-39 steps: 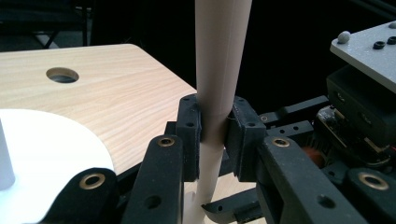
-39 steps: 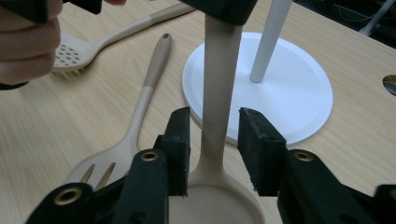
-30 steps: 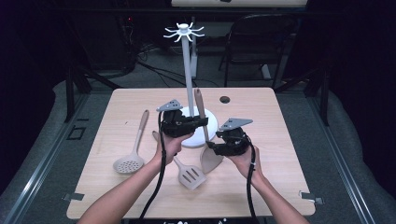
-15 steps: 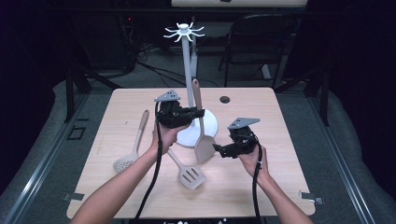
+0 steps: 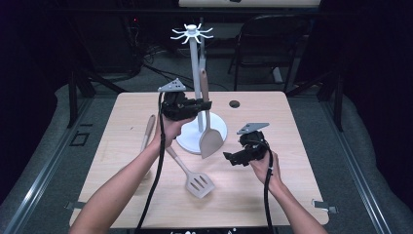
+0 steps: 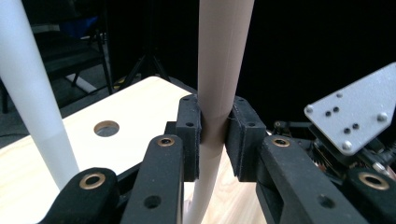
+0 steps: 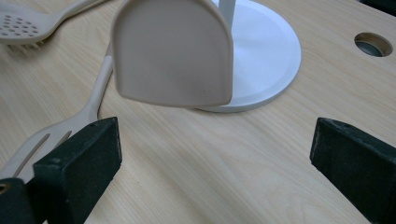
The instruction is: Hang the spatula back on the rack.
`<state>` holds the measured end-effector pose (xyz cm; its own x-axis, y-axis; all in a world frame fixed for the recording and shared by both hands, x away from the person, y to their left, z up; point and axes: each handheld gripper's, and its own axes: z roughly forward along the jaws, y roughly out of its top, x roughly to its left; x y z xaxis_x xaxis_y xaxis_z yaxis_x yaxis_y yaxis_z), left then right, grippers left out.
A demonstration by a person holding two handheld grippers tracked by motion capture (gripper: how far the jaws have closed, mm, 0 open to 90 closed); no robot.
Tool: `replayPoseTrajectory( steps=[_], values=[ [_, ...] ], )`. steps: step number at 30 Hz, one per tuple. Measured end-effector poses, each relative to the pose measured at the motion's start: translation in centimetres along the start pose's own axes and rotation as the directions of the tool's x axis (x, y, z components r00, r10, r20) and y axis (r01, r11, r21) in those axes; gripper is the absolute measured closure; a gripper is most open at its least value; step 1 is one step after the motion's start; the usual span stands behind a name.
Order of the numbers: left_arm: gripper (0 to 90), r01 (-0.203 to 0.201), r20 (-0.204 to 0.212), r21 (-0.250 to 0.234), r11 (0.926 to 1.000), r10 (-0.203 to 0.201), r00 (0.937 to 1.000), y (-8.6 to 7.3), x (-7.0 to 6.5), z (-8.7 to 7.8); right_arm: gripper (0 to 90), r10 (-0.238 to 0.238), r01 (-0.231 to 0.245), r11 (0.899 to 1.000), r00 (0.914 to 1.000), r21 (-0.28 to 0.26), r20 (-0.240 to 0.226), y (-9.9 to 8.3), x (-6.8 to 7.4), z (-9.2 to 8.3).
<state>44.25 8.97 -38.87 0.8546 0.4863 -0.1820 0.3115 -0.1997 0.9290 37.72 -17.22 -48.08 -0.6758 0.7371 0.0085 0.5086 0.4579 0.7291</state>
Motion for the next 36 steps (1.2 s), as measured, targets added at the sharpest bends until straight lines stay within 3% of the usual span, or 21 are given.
replayPoseTrajectory(
  steps=[17, 36],
  values=[
    [76.3, -0.038, -0.007, -0.002, 0.9993, 0.038, 0.9992, 3.6, 0.8, -0.2, 1.9, -0.011, 0.012, 0.999, 0.9997, 0.031, -0.022, 0.0, 0.0, 0.2],
    [76.3, -0.034, -0.011, -0.022, 0.9992, 0.034, 0.9994, 6.6, 1.5, -0.9, 2.1, -0.011, 0.012, 1.0, 0.9996, 0.026, -0.027, 0.0, 0.1, 0.2]
  ],
)
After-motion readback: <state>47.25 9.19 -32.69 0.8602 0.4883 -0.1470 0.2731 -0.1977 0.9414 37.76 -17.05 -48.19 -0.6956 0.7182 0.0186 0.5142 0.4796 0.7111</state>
